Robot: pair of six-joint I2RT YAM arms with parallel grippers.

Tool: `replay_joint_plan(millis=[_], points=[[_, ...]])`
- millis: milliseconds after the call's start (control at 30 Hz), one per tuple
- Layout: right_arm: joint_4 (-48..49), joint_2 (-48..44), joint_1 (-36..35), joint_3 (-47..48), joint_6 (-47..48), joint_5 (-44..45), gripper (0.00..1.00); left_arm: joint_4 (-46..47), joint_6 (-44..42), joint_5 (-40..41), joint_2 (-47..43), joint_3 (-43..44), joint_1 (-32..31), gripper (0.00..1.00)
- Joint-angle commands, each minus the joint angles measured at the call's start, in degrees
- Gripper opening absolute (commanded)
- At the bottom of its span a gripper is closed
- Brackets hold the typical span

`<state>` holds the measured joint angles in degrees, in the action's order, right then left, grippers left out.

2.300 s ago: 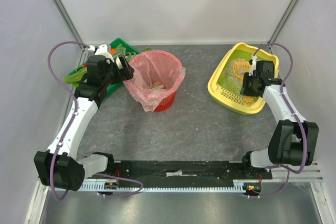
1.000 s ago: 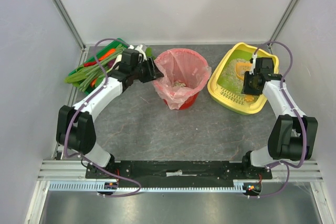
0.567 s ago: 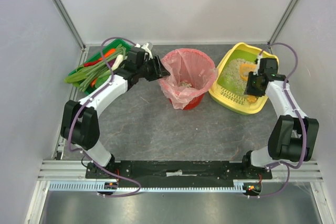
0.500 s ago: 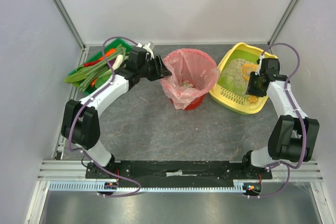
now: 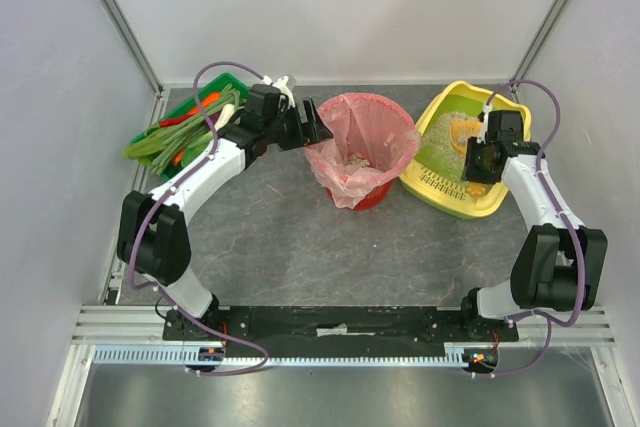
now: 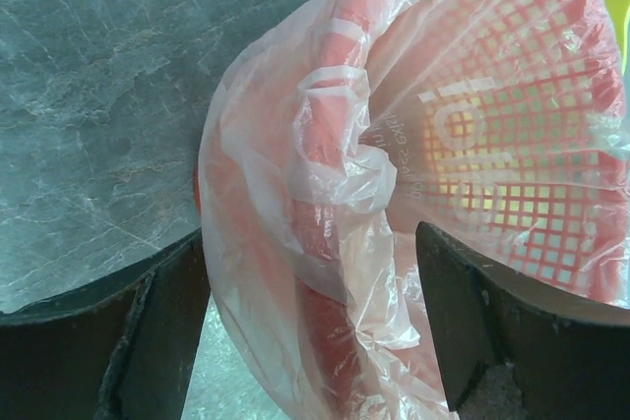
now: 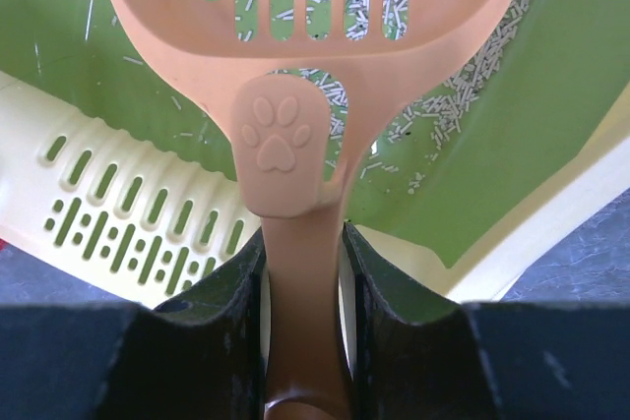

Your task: Clean the litter box

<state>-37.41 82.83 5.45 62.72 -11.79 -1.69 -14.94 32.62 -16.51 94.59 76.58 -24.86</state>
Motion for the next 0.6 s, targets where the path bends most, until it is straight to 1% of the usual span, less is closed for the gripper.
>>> replay_joint_plan(millis=[0, 33, 100, 133, 167, 267, 367, 500, 567], points=[[0.4, -1.0, -2.1, 1.5, 1.2, 1.3, 0.0, -1.2, -4.0, 3.1, -2.7, 2.6, 0.0, 0.88], [0.3, -1.0, -1.7, 1.3, 0.8, 2.8, 0.0, -1.3, -4.3, 4.0, -3.0, 2.7, 0.0, 0.88], [0.7, -0.7, -0.1, 0.8, -0.1, 1.9, 0.0, -1.2, -4.9, 4.8, -3.9, 2.6, 0.0, 0.89], [0.8, -0.5, -0.3, 1.1, 0.5, 0.0, 0.0, -1.1, -5.3, 5.6, -4.2, 2.6, 0.0, 0.89], [0.6, -0.5, -0.8, 1.4, 1.1, 0.1, 0.0, -1.1, -5.6, 6.0, -4.4, 2.6, 0.0, 0.89], [0.1, -0.9, -1.0, 1.7, 1.4, 3.7, 0.0, -0.8, -7.1, 7.5, -5.7, 2.4, 0.0, 0.89], [-1.3, -0.8, -1.1, 2.9, 2.4, 1.8, 0.0, 0.7, -9.2, 8.3, -7.4, 1.6, 0.0, 0.89], [-2.4, -2.6, -1.8, 3.3, 2.9, 6.3, 0.0, 2.9, -11.1, 9.4, -9.3, 0.7, 0.0, 0.9], [-3.0, -3.8, -1.9, 4.2, 3.3, 5.5, 0.0, 3.9, -11.4, 10.0, -10.4, -0.2, 0.0, 0.9]])
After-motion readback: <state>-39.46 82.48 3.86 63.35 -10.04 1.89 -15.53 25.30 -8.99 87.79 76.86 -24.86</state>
